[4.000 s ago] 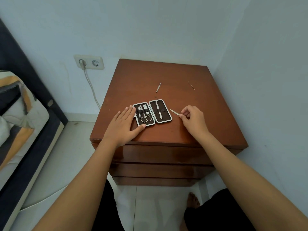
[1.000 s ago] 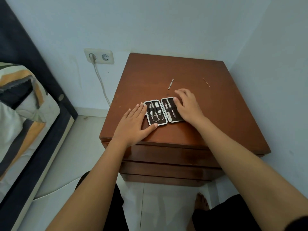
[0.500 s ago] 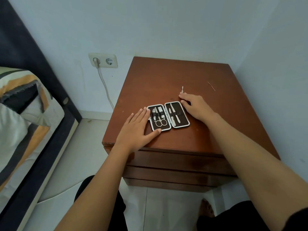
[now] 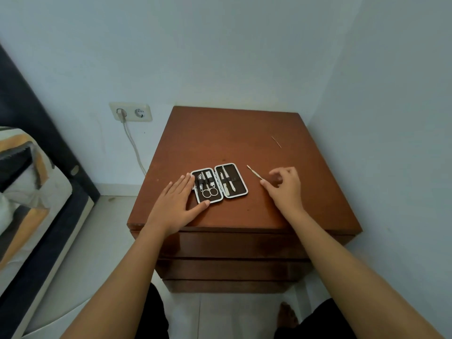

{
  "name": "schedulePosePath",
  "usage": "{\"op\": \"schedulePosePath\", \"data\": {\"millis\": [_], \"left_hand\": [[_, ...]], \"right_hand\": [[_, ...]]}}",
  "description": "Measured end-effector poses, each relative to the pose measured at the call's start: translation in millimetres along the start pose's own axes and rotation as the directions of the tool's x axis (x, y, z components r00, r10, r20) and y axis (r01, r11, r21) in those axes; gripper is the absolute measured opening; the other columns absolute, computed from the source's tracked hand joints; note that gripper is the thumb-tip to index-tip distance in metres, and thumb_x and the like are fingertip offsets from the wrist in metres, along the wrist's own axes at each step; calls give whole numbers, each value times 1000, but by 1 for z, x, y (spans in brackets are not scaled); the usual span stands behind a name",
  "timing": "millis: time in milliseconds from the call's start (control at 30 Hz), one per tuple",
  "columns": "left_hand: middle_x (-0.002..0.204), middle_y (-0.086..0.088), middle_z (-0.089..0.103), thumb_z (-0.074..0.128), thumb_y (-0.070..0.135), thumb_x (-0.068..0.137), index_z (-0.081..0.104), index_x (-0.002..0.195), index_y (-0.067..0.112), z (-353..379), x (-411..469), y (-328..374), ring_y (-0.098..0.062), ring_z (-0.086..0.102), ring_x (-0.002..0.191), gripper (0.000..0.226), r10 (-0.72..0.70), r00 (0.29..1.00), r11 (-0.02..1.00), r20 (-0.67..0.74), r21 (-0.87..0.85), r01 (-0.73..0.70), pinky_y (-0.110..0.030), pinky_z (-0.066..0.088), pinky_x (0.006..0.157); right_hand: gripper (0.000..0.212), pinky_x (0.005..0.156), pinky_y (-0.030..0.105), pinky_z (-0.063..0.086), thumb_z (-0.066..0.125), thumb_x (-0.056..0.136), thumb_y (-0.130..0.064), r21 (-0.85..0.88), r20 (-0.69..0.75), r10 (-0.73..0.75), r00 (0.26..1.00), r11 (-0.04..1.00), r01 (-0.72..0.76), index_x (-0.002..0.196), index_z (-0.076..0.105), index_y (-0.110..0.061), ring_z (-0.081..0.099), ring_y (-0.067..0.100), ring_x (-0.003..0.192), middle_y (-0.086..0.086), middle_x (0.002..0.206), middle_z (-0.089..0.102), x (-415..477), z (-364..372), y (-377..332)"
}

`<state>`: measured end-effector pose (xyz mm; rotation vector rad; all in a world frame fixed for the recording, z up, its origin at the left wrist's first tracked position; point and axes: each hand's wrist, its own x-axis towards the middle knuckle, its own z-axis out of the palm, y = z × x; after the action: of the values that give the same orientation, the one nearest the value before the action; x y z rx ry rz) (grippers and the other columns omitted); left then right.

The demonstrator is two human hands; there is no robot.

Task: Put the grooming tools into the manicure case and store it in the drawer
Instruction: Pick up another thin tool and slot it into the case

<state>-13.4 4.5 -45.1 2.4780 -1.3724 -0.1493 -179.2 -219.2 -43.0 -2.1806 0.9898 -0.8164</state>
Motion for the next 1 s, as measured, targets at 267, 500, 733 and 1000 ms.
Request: {"op": "schedulePosePath", "data": {"millis": [267,500,733,1000], "left_hand": [[158,5,5,-4,90,59,5,149,21,1,0,-2,-6,1,144,114,-1,1000,1000,-11,17,1,-27,-3,116],[158,5,6,10,81,68,6,149,22,2,0,-2,-6,2,144,101,1,1000,1000,-19,9,0,-27,-3,115],[158,5,5,9,81,68,5,149,22,2,1,-1,-6,1,144,101,-1,1000,1000,-15,13,2,-27,-4,115],[158,4,6,9,80,68,6,149,21,1,0,0,-7,2,144,100,-4,1000,1000,-15,21,4,-29,-1,116]], "right_hand": [[15,73,29,41,72,77,-30,-52,43,130,991,990,-128,81,64,-17,53,18,82,1,87,53,8,0,-2],[13,76,26,31,62,86,-29,-150,105,227,968,966,-210,83,68,-18,51,25,100,0,93,51,13,3,-12],[9,75,24,40,56,90,-24,105,61,138,988,984,-144,81,56,-22,53,8,76,-8,81,59,-18,4,-19],[8,64,32,52,61,83,-23,123,61,104,993,986,-111,78,68,-24,59,11,66,-7,71,65,-46,6,-28]]}}
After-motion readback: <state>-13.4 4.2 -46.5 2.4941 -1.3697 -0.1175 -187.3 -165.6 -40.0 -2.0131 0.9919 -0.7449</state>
